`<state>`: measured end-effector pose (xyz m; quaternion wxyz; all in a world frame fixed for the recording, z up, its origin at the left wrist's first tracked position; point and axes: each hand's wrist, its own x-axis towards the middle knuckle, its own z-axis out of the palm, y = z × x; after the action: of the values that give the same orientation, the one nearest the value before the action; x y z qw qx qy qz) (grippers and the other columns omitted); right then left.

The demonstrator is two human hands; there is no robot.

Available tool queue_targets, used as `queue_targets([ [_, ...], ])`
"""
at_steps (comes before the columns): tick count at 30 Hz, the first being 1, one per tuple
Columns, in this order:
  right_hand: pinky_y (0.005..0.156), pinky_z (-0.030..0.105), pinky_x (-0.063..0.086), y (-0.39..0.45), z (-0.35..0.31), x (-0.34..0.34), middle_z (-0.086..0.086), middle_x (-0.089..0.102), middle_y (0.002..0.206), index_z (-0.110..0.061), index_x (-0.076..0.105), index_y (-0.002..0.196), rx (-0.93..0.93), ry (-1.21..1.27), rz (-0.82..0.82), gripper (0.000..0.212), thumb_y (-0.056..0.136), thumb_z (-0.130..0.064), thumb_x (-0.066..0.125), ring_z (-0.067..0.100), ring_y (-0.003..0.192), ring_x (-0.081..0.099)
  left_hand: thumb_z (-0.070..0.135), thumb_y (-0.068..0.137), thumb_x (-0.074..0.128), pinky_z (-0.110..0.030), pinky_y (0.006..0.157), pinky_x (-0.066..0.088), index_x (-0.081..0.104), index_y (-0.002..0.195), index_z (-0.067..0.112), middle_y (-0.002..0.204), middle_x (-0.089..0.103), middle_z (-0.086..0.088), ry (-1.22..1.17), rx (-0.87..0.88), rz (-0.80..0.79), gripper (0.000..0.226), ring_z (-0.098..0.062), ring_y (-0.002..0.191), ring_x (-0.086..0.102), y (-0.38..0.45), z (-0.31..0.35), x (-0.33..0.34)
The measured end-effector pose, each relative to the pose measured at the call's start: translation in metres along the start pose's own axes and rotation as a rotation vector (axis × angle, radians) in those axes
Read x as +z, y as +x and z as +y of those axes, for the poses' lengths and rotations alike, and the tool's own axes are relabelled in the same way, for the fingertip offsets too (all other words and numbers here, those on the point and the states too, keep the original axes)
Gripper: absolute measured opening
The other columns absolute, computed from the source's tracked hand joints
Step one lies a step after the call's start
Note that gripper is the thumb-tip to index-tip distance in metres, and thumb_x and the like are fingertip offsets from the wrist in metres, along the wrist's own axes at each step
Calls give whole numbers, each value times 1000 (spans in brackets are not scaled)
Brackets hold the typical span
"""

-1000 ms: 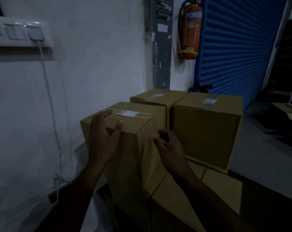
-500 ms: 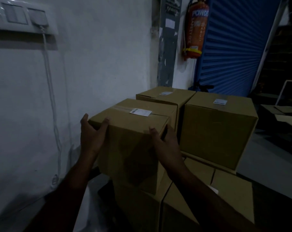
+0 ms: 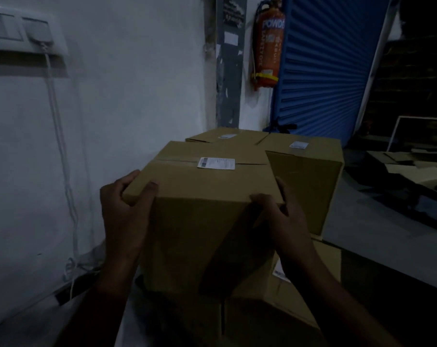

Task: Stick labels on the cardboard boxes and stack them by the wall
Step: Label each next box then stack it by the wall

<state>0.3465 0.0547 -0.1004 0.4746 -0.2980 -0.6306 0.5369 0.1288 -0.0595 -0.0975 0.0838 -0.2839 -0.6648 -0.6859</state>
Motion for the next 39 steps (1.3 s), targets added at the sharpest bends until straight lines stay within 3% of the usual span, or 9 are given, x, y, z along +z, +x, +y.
queue_targets([
  [4,56,18,53,-36,-7,-54,-9,57,125,-40,35,141,-64,-1,90,58,89,-37,59,5,95,62,37,93,65,-29,97,42,62,128,27,127,48,7,-74,38,-54,37,-8,114,49,-49,35,16],
  [8,79,35,55,-79,-18,-122,-13,53,128,-44,35,140,-57,-35,187,57,88,-41,58,7,105,58,31,95,64,-13,89,40,61,129,20,126,50,3,-118,86,-138,36,-6,112,48,-106,71,43],
  [13,72,22,44,-144,-28,-208,-31,46,116,-50,37,135,-43,-40,343,54,86,-45,61,-6,100,51,23,95,63,6,77,35,60,130,17,134,50,-6,-196,115,-309,35,-9,119,47,-188,111,81],
  [15,72,22,45,-169,-29,-240,-29,47,119,-50,38,135,-34,-59,418,61,78,-48,60,-4,101,52,33,92,66,1,85,39,60,131,21,138,48,-5,-253,119,-392,41,-12,123,47,-222,119,98],
  [19,77,29,47,-221,-21,-302,-18,48,127,-47,38,136,-1,-72,571,67,72,-46,60,4,109,52,58,75,65,-47,101,50,59,129,30,135,56,8,-333,4,-606,61,-13,125,53,-291,125,132],
  [25,81,31,46,-291,8,-375,-13,46,135,-49,37,136,109,-82,732,71,70,-49,63,10,116,50,24,87,73,-43,102,50,56,131,26,125,60,18,-391,-147,-890,47,-6,119,58,-387,127,176],
  [30,78,30,47,-325,37,-415,-16,46,131,-46,34,138,202,-71,822,74,73,-58,68,9,114,51,27,88,71,-35,90,54,48,139,34,135,53,13,-363,-241,-1119,56,-4,116,56,-445,109,202],
  [34,76,31,48,-342,65,-449,-12,45,133,-43,35,138,301,-93,856,68,79,-49,68,9,111,51,32,86,73,-44,97,52,45,140,38,140,46,12,-284,-301,-1263,61,-11,124,50,-482,91,224],
  [39,74,31,52,-347,96,-491,-7,44,136,-40,37,136,402,-237,929,57,87,-35,64,17,111,53,22,84,76,-25,87,49,44,139,33,138,48,9,-281,-297,-1368,64,-6,121,51,-518,67,256],
])
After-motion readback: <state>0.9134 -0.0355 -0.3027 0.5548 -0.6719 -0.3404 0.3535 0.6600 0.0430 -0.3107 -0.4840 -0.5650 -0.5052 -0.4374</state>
